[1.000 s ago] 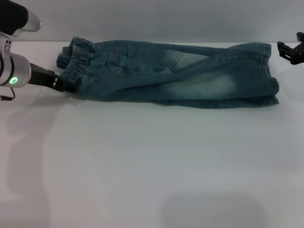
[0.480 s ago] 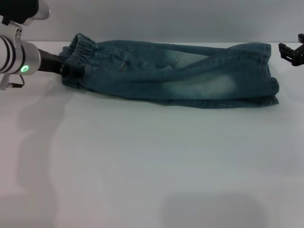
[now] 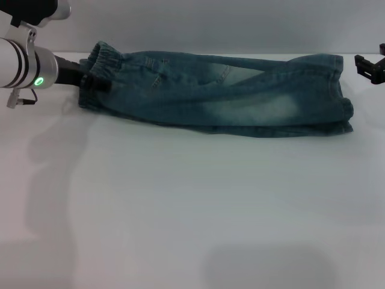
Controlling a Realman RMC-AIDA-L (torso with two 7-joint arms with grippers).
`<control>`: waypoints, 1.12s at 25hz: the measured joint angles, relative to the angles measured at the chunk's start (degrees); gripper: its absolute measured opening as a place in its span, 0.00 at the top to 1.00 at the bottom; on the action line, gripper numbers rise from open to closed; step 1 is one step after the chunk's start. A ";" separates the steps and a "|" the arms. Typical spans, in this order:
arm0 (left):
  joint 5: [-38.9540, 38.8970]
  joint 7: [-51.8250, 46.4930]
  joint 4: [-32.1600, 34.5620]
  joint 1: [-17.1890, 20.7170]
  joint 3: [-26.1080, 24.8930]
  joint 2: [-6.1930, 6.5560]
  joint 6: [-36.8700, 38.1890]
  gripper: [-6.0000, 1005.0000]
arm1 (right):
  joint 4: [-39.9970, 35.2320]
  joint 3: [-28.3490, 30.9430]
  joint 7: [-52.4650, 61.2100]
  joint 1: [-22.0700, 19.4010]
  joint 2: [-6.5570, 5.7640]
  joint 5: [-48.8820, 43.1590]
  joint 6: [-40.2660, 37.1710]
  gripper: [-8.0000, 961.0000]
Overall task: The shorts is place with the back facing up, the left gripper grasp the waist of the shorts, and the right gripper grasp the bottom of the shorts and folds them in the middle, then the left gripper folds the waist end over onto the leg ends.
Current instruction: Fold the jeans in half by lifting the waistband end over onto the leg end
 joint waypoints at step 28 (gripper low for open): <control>-0.09 -0.70 -6.80 -1.48 0.01 -0.12 -6.93 0.28 | 0.20 -0.18 -0.17 -0.04 0.17 1.52 -1.48 0.42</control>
